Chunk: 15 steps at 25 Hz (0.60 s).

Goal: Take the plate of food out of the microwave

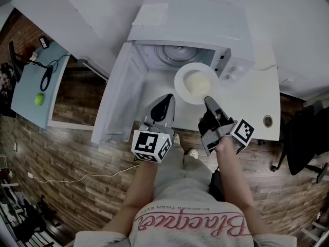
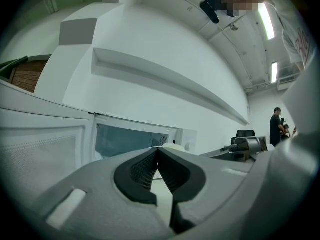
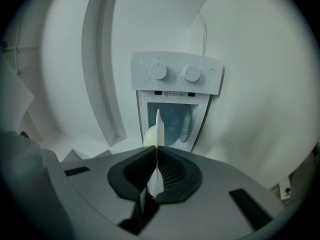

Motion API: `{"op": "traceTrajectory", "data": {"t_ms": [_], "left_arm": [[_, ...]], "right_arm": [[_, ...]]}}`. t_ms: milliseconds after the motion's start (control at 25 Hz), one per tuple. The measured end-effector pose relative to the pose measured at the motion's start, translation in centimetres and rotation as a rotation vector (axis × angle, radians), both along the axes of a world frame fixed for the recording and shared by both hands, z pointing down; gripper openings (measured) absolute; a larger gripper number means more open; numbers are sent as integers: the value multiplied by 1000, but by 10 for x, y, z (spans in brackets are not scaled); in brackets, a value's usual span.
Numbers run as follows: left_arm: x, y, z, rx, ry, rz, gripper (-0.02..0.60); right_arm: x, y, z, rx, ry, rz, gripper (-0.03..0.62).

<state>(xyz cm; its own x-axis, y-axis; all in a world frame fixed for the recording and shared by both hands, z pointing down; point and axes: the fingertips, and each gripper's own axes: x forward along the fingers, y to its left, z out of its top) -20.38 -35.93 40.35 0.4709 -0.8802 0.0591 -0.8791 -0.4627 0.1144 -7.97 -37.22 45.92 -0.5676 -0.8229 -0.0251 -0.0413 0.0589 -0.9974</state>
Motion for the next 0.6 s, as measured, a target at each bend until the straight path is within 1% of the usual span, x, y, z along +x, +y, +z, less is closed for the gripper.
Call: {"op": "traceTrajectory", "data": {"t_ms": [160, 600], "left_arm": [[7, 5, -8, 16, -2, -7, 6], [11, 12, -26, 57, 0, -10, 6]], "right_arm": [[8, 5, -12, 14, -6, 3, 20], [8, 10, -44, 58, 3, -10, 20]]}}
